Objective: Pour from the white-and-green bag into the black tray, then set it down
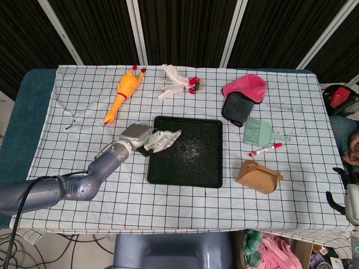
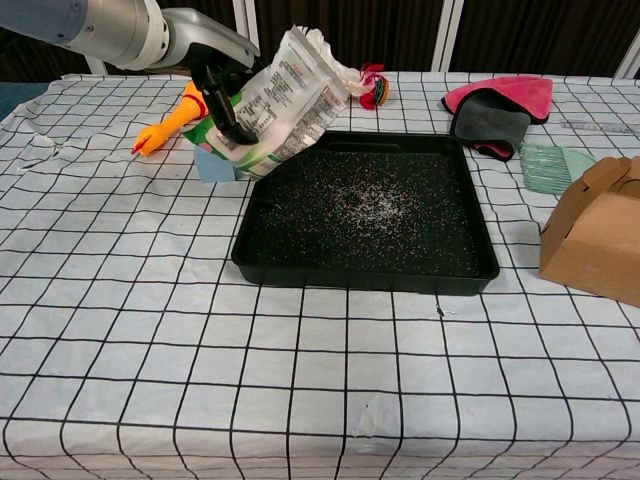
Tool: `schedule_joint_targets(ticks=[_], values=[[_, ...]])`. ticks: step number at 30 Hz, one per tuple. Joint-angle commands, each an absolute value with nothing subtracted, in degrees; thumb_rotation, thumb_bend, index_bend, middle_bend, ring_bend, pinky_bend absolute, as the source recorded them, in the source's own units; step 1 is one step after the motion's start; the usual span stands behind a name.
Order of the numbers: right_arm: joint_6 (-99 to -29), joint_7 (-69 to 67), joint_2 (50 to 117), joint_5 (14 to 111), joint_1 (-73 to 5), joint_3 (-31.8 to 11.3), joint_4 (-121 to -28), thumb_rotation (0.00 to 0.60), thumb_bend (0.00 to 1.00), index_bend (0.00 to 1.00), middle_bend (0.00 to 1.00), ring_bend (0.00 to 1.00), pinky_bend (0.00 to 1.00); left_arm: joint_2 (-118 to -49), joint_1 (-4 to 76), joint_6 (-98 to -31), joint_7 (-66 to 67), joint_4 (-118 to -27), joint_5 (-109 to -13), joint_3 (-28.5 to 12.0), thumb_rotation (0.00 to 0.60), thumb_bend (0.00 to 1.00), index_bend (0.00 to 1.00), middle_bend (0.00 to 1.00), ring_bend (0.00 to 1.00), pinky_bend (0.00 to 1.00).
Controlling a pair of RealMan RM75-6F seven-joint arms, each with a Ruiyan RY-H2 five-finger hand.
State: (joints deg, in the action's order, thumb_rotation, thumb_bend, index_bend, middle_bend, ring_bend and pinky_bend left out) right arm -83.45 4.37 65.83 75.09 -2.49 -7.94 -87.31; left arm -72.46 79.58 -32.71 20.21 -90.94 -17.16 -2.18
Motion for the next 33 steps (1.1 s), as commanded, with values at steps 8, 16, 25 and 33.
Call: schedule_joint_targets(ticks=[8,16,25,33], values=[[-83.2,4.1,65.8,74.9,-2.5,-8.0,-87.1,0.6,0.29,0.21,0.1,0.19,0.23,-74.4,84.6,-35.2,23.6,-90.7,-10.6,1.3,0.6,0.72,0.43,0.46,0.36,0.53],[-82.8,4.1,66.0,74.5,-2.7,-8.0,-86.8,0.6,0.29,0.21,0.1,0.19,0.23,-75.0,87.0,-36.4,24.2,-90.8,-5.9,1.8,0.6,0.72,0.43,0.46,0.36,0.54],[-82.6,3.9,66.0,74.3,-2.7,-8.2,-86.6,0.6,0.29,0.21,0.1,0.19,0.23,-76.9,91.1,-39.9,28.0,-90.8,2.5,2.5,0.6,0.72,0.43,0.47,0.38,0.56],[-82.4,3.8,66.0,74.0,-2.7,-8.2,-86.4,0.6,0.29,0.21,0.1,0.19,0.23,-78.0,94.3,-41.6,32.6,-90.5,11.5,2.5,0.6,0.72,0.44,0.48,0.39,0.56]])
